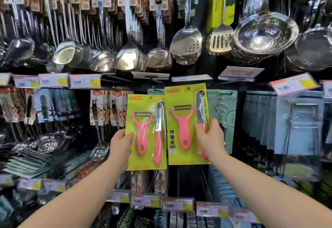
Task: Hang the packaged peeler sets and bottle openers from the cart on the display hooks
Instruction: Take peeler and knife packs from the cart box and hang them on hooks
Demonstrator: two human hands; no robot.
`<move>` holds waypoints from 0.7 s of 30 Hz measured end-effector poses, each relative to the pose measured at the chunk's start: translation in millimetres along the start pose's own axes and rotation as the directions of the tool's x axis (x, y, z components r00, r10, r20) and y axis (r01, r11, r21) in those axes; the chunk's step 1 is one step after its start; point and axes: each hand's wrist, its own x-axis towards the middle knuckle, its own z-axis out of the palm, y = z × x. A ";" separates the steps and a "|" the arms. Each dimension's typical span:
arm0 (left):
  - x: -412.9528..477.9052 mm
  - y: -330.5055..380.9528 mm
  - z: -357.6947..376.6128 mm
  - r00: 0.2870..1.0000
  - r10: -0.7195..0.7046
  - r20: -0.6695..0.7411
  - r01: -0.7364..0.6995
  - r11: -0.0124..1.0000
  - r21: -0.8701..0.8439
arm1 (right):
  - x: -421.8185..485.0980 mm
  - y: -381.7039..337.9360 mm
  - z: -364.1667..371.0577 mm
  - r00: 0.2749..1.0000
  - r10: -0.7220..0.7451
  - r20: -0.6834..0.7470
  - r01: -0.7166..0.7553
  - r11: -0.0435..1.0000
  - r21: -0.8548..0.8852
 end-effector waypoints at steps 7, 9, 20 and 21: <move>-0.4 0.5 -2.8 1.000 -0.002 0.007 0.002 1.000 -0.009 | 6.1 1.7 5.1 0.998 0.067 0.013 -0.067 0.998 -0.022; -0.7 1.6 -3.6 1.000 0.004 0.008 -0.004 1.000 -0.010 | 14.9 1.5 7.4 0.996 0.082 0.016 -0.082 0.996 -0.036; -6.8 -2.8 1.7 0.998 -0.010 0.063 0.012 0.999 -0.038 | 30.6 6.6 9.1 0.999 0.024 -0.043 -0.036 0.954 -0.299; -8.0 -3.7 5.0 0.997 -0.011 0.079 0.014 0.999 -0.043 | 26.8 4.9 8.6 0.998 -0.038 -0.046 0.022 0.950 -0.310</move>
